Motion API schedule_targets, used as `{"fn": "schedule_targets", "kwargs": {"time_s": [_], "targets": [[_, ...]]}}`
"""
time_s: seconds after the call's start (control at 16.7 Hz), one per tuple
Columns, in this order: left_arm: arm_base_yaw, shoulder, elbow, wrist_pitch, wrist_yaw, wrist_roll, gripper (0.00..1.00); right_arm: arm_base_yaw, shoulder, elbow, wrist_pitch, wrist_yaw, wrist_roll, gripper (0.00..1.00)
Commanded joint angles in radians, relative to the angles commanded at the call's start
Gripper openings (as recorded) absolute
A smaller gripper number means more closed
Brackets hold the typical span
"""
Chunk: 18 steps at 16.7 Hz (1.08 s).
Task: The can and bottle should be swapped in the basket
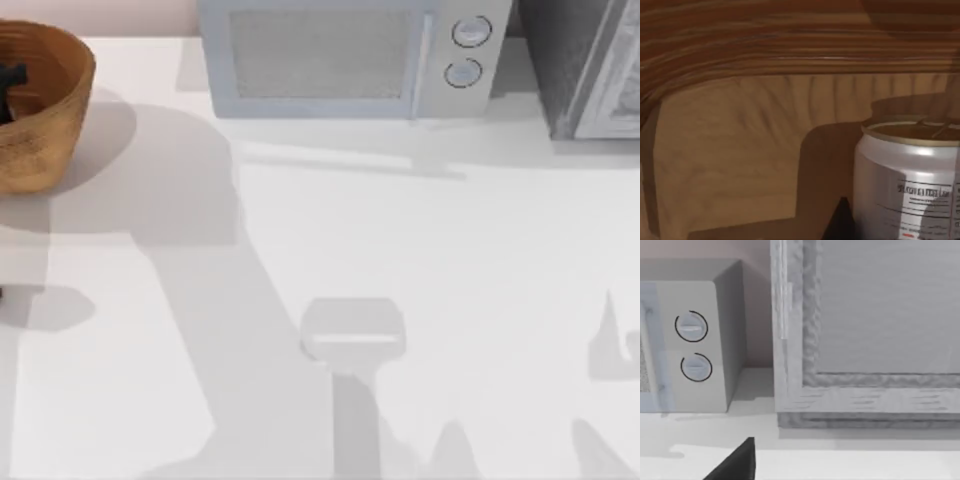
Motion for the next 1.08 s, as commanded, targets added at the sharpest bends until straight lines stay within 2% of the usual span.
{"fn": "schedule_targets", "kwargs": {"time_s": [0.24, 0.42, 1.08], "targets": [[0.004, -0.181, -0.171, 0.099, -0.034, -0.037, 0.00, 0.000, 0.000, 0.000, 0.000, 0.000, 0.000, 1.00], [-0.006, -0.427, -0.384, 0.224, -0.071, -0.064, 0.00, 0.000, 0.000, 0.000, 0.000, 0.000, 0.000, 1.00], [-0.122, -1.655, -1.467, 0.801, -0.215, -0.132, 0.00, 0.000, 0.000, 0.000, 0.000, 0.000, 0.000, 1.00]]}}
